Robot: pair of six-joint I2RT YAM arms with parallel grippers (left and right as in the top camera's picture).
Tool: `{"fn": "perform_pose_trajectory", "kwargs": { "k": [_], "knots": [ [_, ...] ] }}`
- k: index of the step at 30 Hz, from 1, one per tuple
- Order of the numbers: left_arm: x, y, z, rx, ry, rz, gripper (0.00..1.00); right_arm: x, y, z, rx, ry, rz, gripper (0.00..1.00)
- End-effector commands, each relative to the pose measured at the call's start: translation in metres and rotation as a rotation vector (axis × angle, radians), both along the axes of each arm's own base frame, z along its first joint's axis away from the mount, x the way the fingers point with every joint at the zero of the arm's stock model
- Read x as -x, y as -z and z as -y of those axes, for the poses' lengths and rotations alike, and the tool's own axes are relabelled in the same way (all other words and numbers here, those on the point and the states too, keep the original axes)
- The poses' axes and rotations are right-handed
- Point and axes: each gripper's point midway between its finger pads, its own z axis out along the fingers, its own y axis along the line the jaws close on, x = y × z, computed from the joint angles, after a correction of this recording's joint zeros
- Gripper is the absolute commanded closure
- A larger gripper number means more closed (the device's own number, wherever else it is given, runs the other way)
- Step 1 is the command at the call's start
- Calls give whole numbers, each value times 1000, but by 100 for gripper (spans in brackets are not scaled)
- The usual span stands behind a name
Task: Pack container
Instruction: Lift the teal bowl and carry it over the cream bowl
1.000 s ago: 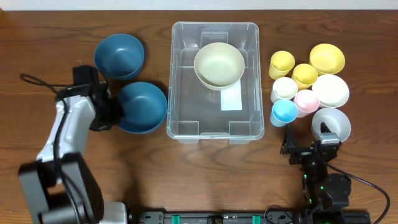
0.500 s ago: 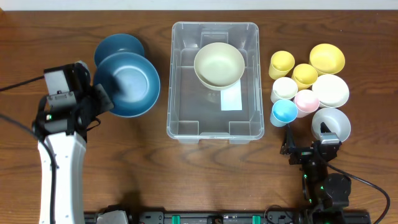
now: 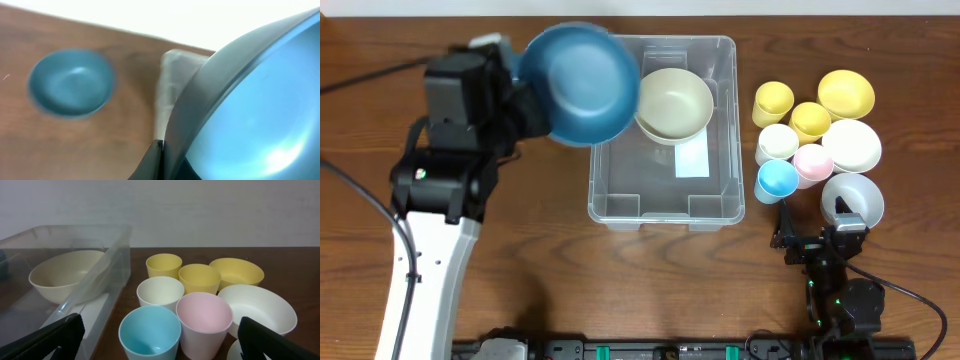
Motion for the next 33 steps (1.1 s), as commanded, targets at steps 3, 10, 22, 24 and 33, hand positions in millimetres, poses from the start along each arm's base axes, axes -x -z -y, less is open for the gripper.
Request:
{"fn": "perform_pose_trajectory", "kwargs": {
  "k": [3, 10, 22, 24, 33],
  "knots": [
    [-24, -17, 47, 29, 89, 18, 94, 0, 1, 0, -13, -1, -1, 1],
    [-66, -2, 95, 18, 163, -21, 94, 0, 1, 0, -13, -2, -1, 1],
    [-112, 103, 117, -44, 155, -225, 94, 0, 1, 0, -13, -2, -1, 1],
    [-115, 120, 118, -54, 155, -259, 94, 0, 1, 0, -13, -2, -1, 1],
    [-119, 176, 133, -85, 176, -356, 94, 0, 1, 0, -13, -1, -1, 1]
  ]
}}
